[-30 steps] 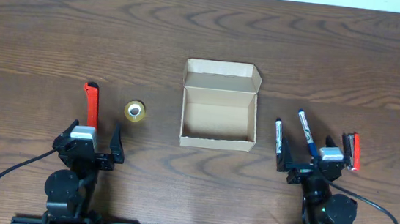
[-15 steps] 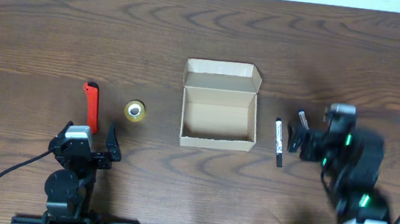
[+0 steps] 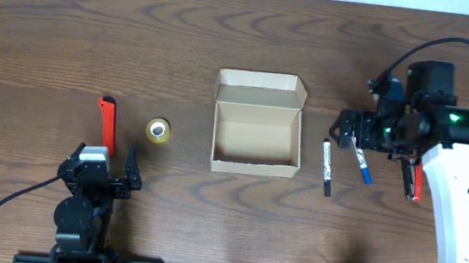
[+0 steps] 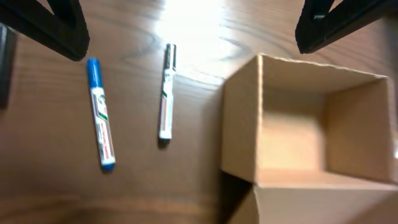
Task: Pack container
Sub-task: 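Reach right gripper to the black-capped marker and grasp it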
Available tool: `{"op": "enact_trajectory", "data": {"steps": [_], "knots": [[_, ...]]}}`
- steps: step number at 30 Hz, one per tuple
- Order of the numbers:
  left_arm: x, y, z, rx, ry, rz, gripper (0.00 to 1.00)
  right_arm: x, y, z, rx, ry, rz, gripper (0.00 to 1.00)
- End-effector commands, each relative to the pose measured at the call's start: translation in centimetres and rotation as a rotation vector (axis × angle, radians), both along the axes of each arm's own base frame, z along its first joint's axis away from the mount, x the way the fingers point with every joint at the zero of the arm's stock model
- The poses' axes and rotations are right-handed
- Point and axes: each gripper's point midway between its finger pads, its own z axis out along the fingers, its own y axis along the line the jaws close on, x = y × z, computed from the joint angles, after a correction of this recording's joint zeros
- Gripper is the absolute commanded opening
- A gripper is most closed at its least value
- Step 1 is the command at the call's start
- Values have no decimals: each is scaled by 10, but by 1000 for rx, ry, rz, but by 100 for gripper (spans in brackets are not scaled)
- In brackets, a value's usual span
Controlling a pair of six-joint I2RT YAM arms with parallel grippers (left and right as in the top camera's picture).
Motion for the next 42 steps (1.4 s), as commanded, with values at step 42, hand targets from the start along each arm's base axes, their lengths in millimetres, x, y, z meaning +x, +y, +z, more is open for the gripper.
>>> {"op": "enact_trajectory", "data": {"steps": [42], "knots": [[-2,3,-24,19,83,13,95,4,1,-189,-208,272,-15,94]]}}
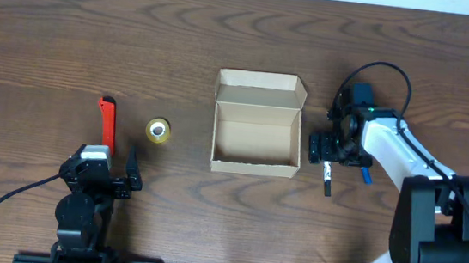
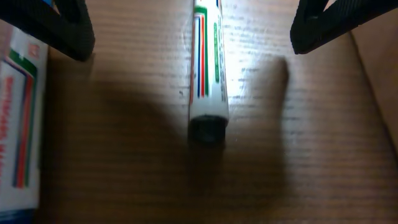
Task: Pack container
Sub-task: 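Reach right gripper to the black-capped marker and grasp it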
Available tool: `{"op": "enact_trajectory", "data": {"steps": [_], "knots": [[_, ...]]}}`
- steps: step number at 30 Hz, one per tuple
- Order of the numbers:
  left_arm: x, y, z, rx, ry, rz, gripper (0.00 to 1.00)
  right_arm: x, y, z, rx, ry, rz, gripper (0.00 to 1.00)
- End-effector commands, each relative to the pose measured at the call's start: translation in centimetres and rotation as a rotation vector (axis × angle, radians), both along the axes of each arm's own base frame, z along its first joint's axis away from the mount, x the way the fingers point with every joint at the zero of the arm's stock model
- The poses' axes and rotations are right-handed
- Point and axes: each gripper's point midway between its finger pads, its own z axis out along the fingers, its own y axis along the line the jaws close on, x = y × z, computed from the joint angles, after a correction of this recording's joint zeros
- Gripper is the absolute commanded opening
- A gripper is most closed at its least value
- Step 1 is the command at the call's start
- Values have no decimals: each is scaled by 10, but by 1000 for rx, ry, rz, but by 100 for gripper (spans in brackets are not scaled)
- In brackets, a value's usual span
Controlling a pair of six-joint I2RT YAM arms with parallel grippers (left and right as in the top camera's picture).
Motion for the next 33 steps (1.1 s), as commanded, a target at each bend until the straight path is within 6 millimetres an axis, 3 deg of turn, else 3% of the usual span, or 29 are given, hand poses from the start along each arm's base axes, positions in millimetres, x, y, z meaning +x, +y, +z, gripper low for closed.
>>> {"op": "enact_trajectory", "data": {"steps": [1,18,21,28,29,33], "knots": [[-2,2,-16,18,47,9,95,-4,0,-8,-9,24,-10,94],[-2,2,-16,18,47,9,95,-4,-2,-22,-12,49,-19,88],[-2,2,-16,18,47,9,95,-4,-3,-22,-12,49,-21,71],[-2,2,-16,18,47,9,95,-5,-3,-22,-12,50,-22,8],[-2,2,-16,18,46,10,95,-4,-3,-22,-12,50,-22,2],[-2,2,-16,18,47,9,95,-4,-3,-22,-11,47,-22,1]]}}
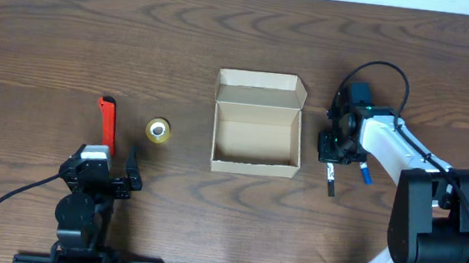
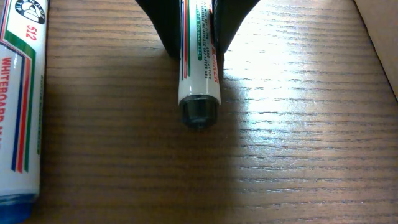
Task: Pack container
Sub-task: 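Reach right gripper to the black-capped marker and grasp it, then carry the black-capped marker into the box and release it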
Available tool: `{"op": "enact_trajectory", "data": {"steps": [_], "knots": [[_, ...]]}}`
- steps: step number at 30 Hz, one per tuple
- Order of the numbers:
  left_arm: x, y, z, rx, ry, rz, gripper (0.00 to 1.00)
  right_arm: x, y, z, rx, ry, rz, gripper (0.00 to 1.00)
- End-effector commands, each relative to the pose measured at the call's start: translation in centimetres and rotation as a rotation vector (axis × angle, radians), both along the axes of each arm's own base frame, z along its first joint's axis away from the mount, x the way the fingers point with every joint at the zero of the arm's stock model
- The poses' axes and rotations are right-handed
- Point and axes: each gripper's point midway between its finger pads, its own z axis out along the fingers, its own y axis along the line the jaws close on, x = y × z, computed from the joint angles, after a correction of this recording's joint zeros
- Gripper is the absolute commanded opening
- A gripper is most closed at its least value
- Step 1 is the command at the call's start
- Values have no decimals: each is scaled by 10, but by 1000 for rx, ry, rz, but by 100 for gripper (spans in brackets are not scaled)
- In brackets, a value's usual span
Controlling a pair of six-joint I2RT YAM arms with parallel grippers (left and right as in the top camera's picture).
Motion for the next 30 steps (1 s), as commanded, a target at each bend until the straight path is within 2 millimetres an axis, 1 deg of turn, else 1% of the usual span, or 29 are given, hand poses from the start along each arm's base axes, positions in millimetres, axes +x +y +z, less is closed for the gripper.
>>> {"op": "enact_trajectory", "data": {"steps": [1,4,7,8,11,13,16,18,20,23,27,29,30], "knots": [[-2,2,-16,18,46,10,95,-9,-2,-14,-1,47,-3,1],[-2,2,-16,18,47,9,95,-9,-1,-14,-1,45,-8,1],[-2,2,-16,18,47,9,95,-4,0,-14,5,26,-27,1],[-2,2,-16,18,47,9,95,0,0,-12,9,13,-32,1],[-2,2,-16,18,47,9,95,16,0,0,18,-40,-50,1],[-2,2,-16,16,47,10,95,30,3,16,35,-93,-51,1],[-2,2,-16,11,46,12,95,50,9,47,69,-189,-45,1],[-2,2,-16,11,47,11,95,60,16,72,108,-254,-37,1],[-2,2,-16,11,47,11,95,64,27,100,169,-318,8,1],[-2,2,-16,11,47,11,95,57,43,132,241,-377,102,1],[-2,2,-16,11,47,11,95,38,55,167,267,-432,153,1],[-2,2,-16,11,47,11,95,26,67,183,287,-462,232,1],[-2,2,-16,11,47,11,95,18,78,191,311,-479,300,1]]}}
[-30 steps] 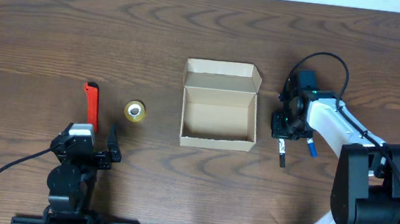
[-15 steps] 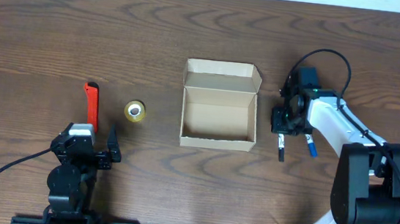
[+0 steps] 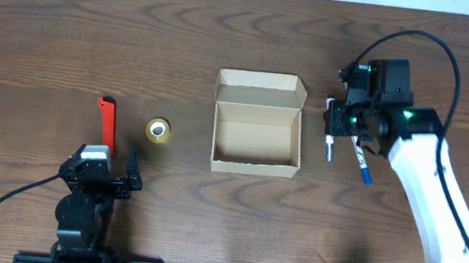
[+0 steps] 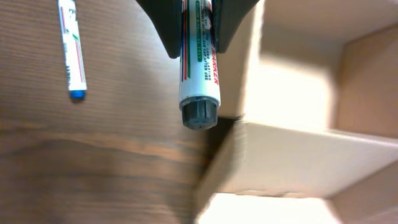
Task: Pack container
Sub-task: 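Carry the black-capped marker into the box and release it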
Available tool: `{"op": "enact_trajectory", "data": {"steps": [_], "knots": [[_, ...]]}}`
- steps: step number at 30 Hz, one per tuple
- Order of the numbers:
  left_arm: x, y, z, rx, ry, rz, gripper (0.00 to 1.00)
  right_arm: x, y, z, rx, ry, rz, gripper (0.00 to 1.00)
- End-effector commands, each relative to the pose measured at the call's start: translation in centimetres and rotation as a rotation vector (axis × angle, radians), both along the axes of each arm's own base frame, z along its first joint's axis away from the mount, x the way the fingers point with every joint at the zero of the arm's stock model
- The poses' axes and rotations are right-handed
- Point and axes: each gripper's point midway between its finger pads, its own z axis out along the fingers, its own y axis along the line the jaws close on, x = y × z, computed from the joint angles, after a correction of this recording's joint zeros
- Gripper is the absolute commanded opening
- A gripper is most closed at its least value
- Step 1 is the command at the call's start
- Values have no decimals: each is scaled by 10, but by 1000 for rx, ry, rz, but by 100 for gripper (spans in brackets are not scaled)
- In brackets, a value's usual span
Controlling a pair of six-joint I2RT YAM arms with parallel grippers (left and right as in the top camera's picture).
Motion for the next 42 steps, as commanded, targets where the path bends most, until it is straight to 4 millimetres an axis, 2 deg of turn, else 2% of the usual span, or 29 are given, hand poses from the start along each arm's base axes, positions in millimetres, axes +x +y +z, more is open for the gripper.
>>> {"op": "enact_trajectory", "data": {"steps": [1,3,6,7,10,15,21,22,26,27,31,42], "knots": [[-2,2,-16,12,47,11,95,-24,45,39,58,-114,269,1],[-2,2,-16,11,47,11,95,-44,69,48,55,-157,451,1],[-2,2,-16,11,47,11,95,-76,94,49,-5,-190,726,1],[-2,2,-16,11,47,11,95,-92,107,49,-52,-225,904,1],[-2,2,-16,11,47,11,95,-99,119,52,-123,-301,1066,1],[-2,2,-16,0,47,15,95,-86,130,62,-175,-350,1119,1],[-2,1,-16,-12,46,12,95,-58,134,50,-273,-269,1229,1],[-2,1,-16,-11,46,14,95,-49,138,45,-292,-257,1268,1],[-2,2,-16,-11,46,15,95,-33,146,25,-324,-254,1364,1],[-2,2,-16,-11,46,15,95,-29,148,12,-321,-226,1369,1],[-2,2,-16,-11,46,15,95,-31,145,-15,-323,-159,1461,1],[-2,2,-16,-11,46,15,95,-28,153,-76,-261,-25,1498,1]]}}
